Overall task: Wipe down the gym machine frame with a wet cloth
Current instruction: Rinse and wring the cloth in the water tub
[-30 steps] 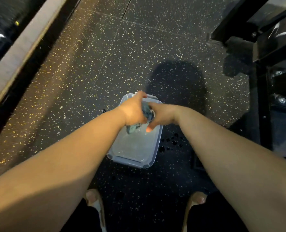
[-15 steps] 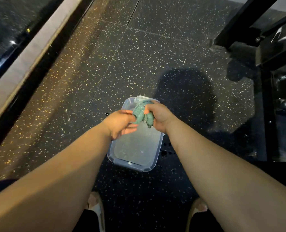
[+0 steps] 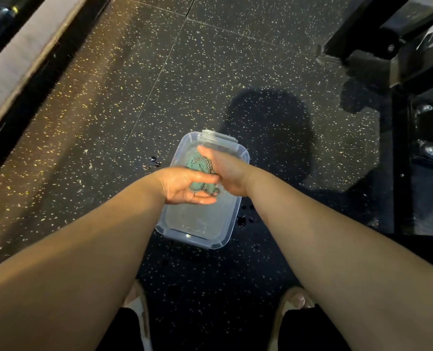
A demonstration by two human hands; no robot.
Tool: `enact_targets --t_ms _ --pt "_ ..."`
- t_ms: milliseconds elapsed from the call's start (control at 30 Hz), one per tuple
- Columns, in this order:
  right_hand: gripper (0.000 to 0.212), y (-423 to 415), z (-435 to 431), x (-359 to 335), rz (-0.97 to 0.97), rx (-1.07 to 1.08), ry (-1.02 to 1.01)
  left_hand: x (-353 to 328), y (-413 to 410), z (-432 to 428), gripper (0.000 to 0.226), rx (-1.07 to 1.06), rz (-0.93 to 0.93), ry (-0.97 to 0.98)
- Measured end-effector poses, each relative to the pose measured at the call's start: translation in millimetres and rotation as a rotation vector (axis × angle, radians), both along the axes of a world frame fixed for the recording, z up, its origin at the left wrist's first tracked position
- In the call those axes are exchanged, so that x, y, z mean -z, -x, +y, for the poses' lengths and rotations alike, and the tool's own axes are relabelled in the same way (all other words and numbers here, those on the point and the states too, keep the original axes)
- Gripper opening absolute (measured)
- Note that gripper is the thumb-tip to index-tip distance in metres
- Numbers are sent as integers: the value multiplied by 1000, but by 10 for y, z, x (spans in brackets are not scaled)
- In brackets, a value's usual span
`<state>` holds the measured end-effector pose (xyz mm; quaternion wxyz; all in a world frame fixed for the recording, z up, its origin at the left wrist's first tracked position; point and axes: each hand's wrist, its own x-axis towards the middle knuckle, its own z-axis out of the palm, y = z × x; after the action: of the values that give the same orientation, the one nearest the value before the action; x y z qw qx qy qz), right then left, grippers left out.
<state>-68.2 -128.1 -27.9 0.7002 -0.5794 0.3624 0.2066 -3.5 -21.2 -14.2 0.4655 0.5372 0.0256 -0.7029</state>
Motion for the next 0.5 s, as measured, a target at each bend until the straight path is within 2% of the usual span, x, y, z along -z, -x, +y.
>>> enact_targets --t_ms 67,133,233,333,400,500 --pt "54 8 -39 -49 -21 -300 303 26 -3 5 14 18 -34 -77" --pt "33 24 -129 -115 -102 -588 625 54 -27 -12 13 24 -59 -149" --pt "65 86 -164 -198 -294 -808 863 60 -26 -81 17 167 -116 -233" --pt "78 130 -50 -54 -348 -1065 989 103 9 -103 25 308 -229 -270" --pt "66 146 -24 6 -301 -1065 1055 149 37 -111 20 385 -296 -278" --pt "27 157 -25 -44 -262 -979 1117 217 70 -139 17 551 -483 -306"
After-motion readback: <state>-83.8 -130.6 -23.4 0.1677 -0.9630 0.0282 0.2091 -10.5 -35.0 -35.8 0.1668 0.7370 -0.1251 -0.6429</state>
